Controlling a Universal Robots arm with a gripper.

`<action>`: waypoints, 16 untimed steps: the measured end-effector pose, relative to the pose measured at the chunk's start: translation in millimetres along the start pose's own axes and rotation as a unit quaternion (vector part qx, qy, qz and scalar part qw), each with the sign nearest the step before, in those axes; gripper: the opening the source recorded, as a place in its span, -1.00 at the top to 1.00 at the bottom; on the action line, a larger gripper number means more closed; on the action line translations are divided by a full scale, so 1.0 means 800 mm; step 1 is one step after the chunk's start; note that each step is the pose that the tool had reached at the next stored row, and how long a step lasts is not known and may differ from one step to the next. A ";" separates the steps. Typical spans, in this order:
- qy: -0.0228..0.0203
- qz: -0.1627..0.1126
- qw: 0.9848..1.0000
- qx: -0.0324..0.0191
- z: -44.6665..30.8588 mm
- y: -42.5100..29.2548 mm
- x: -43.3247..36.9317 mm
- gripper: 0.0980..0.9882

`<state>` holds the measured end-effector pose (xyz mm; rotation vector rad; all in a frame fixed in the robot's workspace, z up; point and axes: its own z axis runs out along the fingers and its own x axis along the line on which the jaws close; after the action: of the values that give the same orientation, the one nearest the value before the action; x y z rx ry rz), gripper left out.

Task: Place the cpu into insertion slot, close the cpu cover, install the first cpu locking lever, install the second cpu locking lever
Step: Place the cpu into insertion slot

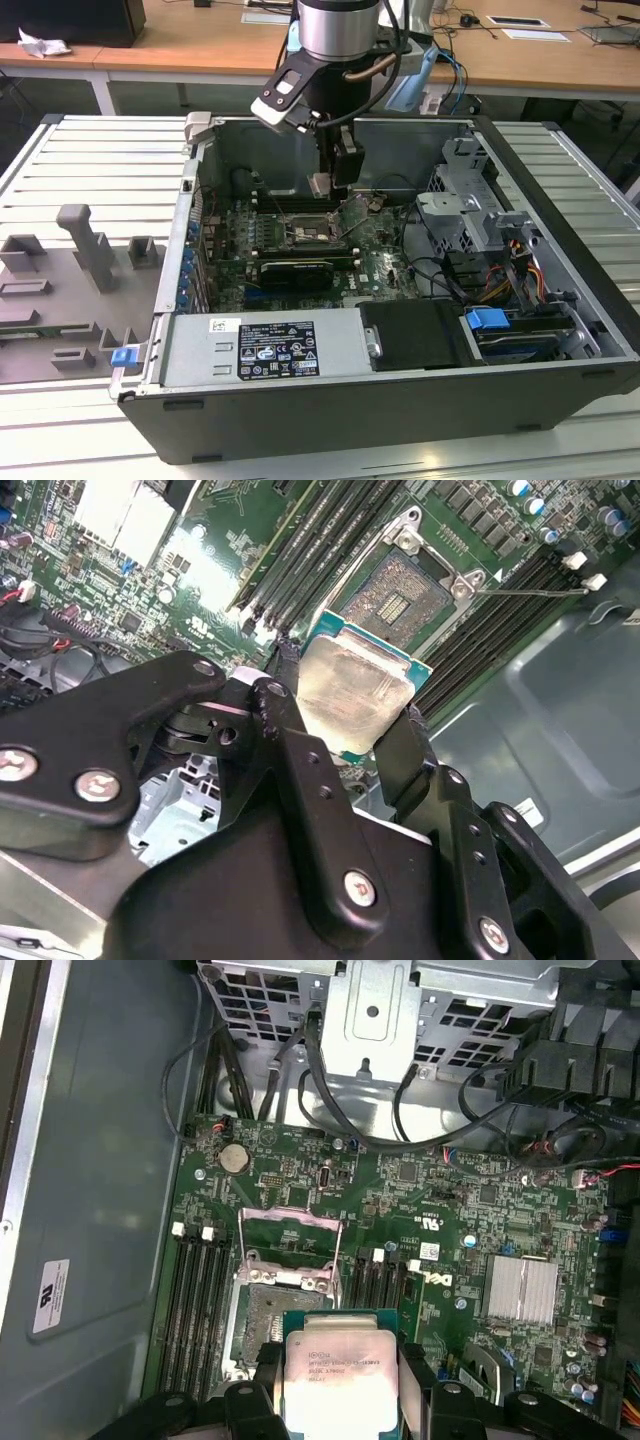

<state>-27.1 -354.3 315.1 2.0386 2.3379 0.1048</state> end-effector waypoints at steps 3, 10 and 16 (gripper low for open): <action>0.000 0.003 1.000 0.000 0.0004 0.0000 0.000 0.00; -0.001 0.019 1.000 0.000 0.0018 -0.0036 0.002 0.00; -0.002 0.028 1.000 0.000 0.0046 -0.0046 0.002 0.00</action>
<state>-30.7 -353.2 311.2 2.1031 2.2776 0.1030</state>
